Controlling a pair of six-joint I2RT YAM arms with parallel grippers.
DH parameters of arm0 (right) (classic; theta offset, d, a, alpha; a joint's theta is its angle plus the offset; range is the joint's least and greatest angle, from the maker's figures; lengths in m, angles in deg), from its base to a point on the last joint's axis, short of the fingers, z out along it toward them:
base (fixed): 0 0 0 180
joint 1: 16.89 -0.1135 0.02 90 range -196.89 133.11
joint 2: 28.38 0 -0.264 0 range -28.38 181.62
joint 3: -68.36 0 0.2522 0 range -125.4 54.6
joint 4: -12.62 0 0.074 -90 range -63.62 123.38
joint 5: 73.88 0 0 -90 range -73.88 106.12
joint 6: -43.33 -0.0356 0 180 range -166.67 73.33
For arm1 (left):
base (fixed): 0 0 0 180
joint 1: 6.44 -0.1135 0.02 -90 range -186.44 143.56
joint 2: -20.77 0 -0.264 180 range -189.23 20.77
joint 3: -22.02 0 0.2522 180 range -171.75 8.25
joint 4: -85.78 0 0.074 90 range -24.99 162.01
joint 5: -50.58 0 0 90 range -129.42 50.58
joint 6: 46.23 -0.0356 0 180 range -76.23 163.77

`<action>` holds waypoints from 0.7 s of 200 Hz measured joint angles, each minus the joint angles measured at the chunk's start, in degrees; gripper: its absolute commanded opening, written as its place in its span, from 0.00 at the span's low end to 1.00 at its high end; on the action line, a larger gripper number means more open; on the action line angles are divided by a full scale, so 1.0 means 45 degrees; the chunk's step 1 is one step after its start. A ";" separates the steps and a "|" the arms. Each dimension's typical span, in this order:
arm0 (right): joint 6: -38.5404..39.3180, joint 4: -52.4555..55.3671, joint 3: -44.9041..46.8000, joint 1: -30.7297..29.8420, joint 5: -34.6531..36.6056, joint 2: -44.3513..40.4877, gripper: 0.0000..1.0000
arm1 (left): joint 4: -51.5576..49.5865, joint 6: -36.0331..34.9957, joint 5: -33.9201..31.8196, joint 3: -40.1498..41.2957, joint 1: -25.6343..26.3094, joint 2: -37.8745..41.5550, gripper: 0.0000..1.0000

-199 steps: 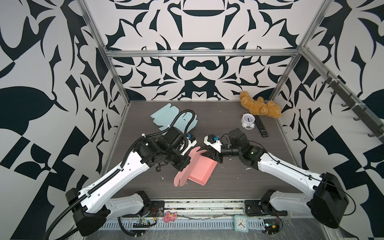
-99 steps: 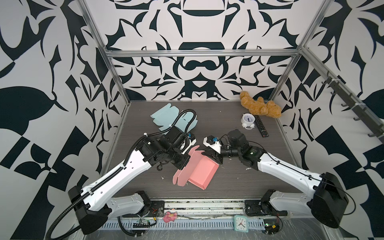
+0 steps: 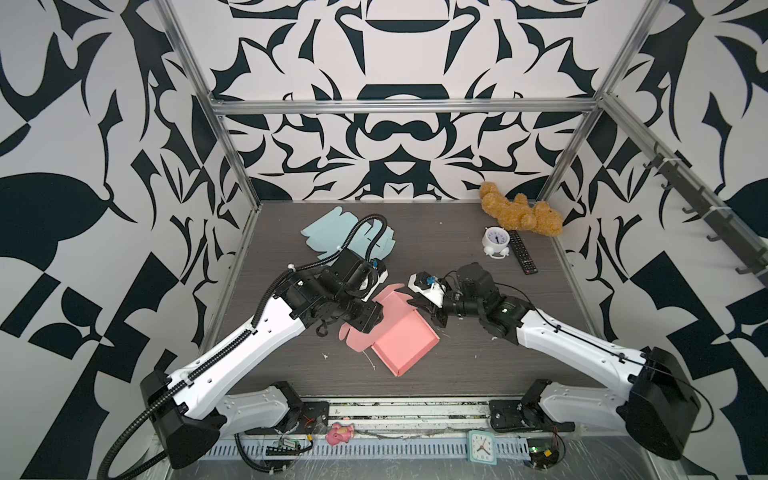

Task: Assemble paper box
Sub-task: Turn over the paper box at the center of the table.

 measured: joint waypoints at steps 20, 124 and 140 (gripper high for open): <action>-0.0593 -0.0612 0.0782 0.0000 0.0427 -0.0296 0.06 | 0.0612 0.0311 -0.0049 0.0879 -0.0379 0.0602 0.91; -0.3419 -0.2176 0.2487 0.0000 0.2773 -0.0680 0.05 | 0.4736 0.2089 0.1744 0.5357 -0.3429 0.3099 0.94; -0.3866 -0.2375 0.2788 0.0000 0.2924 -0.0879 0.05 | 0.5445 0.2356 0.2171 0.5824 -0.3517 0.2997 0.94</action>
